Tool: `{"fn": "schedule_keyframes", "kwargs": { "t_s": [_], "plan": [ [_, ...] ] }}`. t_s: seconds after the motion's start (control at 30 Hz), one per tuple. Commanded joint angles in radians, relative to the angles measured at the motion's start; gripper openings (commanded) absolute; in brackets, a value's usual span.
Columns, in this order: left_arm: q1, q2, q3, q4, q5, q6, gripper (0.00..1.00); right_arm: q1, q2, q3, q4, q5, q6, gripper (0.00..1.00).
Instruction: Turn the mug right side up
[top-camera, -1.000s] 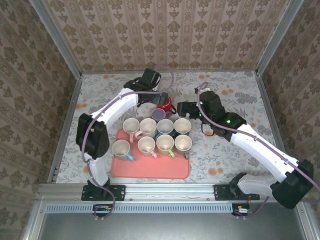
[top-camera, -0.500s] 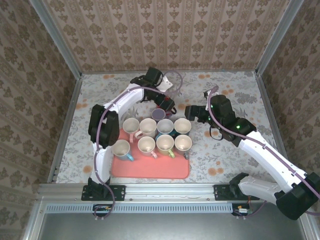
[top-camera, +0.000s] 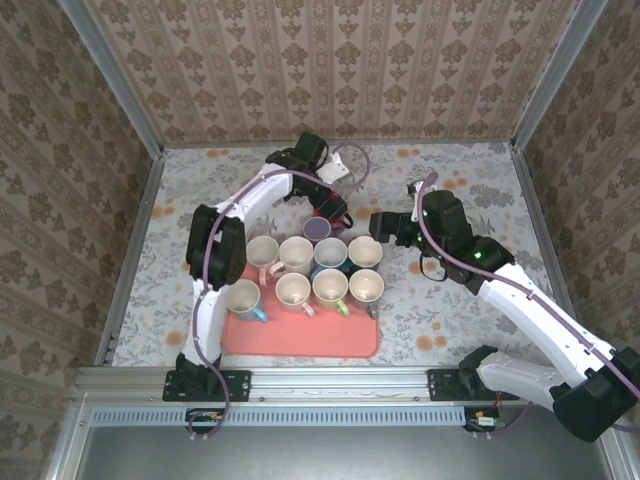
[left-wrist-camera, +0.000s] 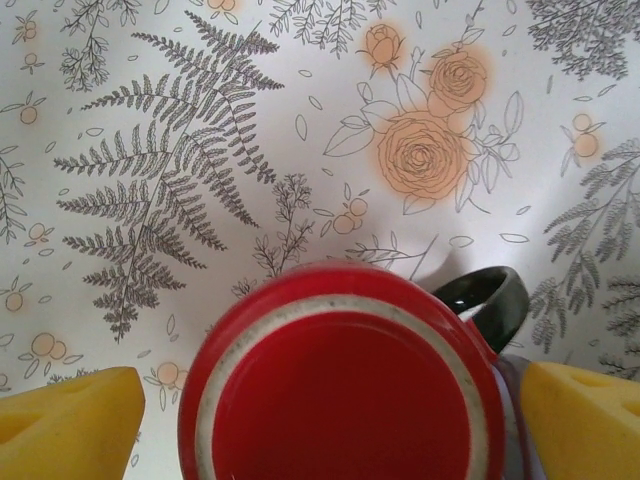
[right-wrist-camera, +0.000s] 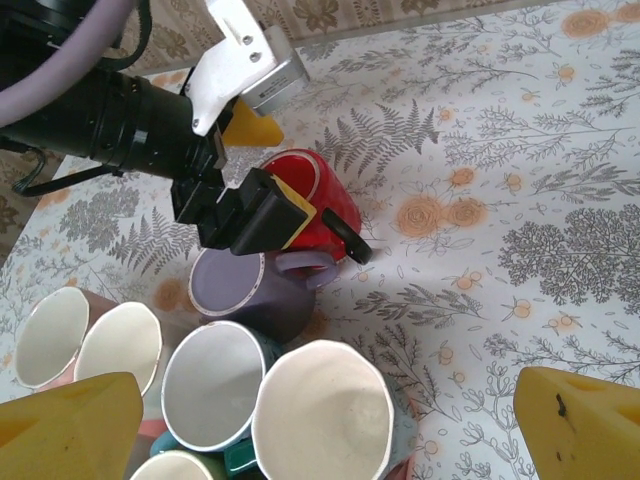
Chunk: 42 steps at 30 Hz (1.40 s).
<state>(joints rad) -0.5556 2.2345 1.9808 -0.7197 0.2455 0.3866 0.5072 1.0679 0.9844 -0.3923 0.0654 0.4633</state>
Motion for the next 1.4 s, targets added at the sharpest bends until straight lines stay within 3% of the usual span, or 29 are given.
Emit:
{"fn": "schedule_keyframes", "kwargs": {
  "t_s": [0.0, 0.33, 0.53, 0.67, 0.9, 1.0, 1.37],
  "plan": [
    [0.002, 0.044, 0.048, -0.053, -0.028, 0.042, 0.95, -0.009, 0.001, -0.011, 0.019, -0.025, -0.012, 0.96],
    [0.038, 0.107, 0.109, -0.09, -0.013, 0.013, 0.83, -0.015, 0.018, -0.015, 0.027, -0.041, 0.001, 0.96],
    [0.051, 0.124, 0.124, -0.08, -0.091, -0.016, 0.71, -0.016, 0.03, -0.018, 0.039, -0.052, 0.013, 0.95],
    [0.062, 0.132, 0.134, -0.077, -0.159, -0.076, 0.85, -0.016, 0.035, -0.017, 0.037, -0.053, 0.014, 0.95],
    [0.094, 0.111, 0.15, -0.056, -0.163, -0.267, 0.89, -0.016, 0.044, -0.016, 0.046, -0.067, 0.027, 0.95],
    [0.124, 0.066, 0.106, -0.023, -0.124, -0.254, 0.99, -0.016, 0.046, -0.013, 0.043, -0.072, 0.026, 0.95],
    [0.135, 0.051, 0.068, -0.024, -0.133, -0.172, 1.0, -0.016, 0.055, -0.015, 0.044, -0.084, 0.028, 0.96]
  ]
}}
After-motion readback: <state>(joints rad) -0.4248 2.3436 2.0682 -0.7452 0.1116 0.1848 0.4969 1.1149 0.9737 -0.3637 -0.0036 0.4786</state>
